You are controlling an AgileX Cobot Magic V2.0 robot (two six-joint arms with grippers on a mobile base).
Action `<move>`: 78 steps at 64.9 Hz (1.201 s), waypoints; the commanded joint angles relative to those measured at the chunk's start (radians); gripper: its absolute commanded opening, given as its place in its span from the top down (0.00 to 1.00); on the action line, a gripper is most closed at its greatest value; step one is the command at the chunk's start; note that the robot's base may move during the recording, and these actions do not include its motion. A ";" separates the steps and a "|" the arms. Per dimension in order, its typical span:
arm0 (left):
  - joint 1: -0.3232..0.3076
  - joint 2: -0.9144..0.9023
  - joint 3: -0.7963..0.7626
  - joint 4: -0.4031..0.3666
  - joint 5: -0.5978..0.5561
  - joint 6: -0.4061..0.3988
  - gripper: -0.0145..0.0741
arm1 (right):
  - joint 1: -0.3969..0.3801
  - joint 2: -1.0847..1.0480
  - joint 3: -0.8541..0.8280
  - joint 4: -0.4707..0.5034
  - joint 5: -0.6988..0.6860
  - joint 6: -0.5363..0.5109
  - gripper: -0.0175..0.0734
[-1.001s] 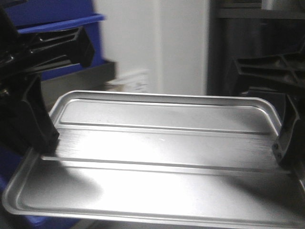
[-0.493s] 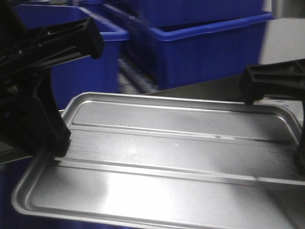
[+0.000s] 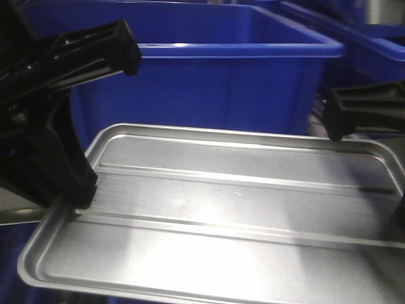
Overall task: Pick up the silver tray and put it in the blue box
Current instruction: 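Carry the tray with both grippers over the blue bin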
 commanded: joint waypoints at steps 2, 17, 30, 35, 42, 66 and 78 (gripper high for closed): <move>0.011 -0.028 -0.019 0.102 0.111 -0.011 0.95 | -0.011 -0.022 -0.005 -0.108 0.308 -0.002 0.74; 0.011 -0.028 -0.019 0.102 0.111 -0.011 0.95 | -0.011 -0.022 -0.005 -0.108 0.308 -0.002 0.74; 0.011 -0.028 -0.019 0.102 0.111 -0.011 0.95 | -0.011 -0.022 -0.005 -0.108 0.308 -0.002 0.74; 0.011 -0.028 -0.019 0.102 0.111 -0.011 0.95 | -0.011 -0.022 -0.005 -0.108 0.308 -0.002 0.74; 0.011 -0.028 -0.019 0.102 0.111 -0.011 0.95 | -0.011 -0.022 -0.005 -0.108 0.308 -0.002 0.74; 0.011 -0.028 -0.019 0.102 0.111 -0.011 0.95 | -0.011 -0.022 -0.005 -0.108 0.307 -0.002 0.74; 0.011 -0.028 -0.019 0.102 0.111 -0.011 0.95 | -0.011 -0.022 -0.005 -0.108 0.307 -0.002 0.74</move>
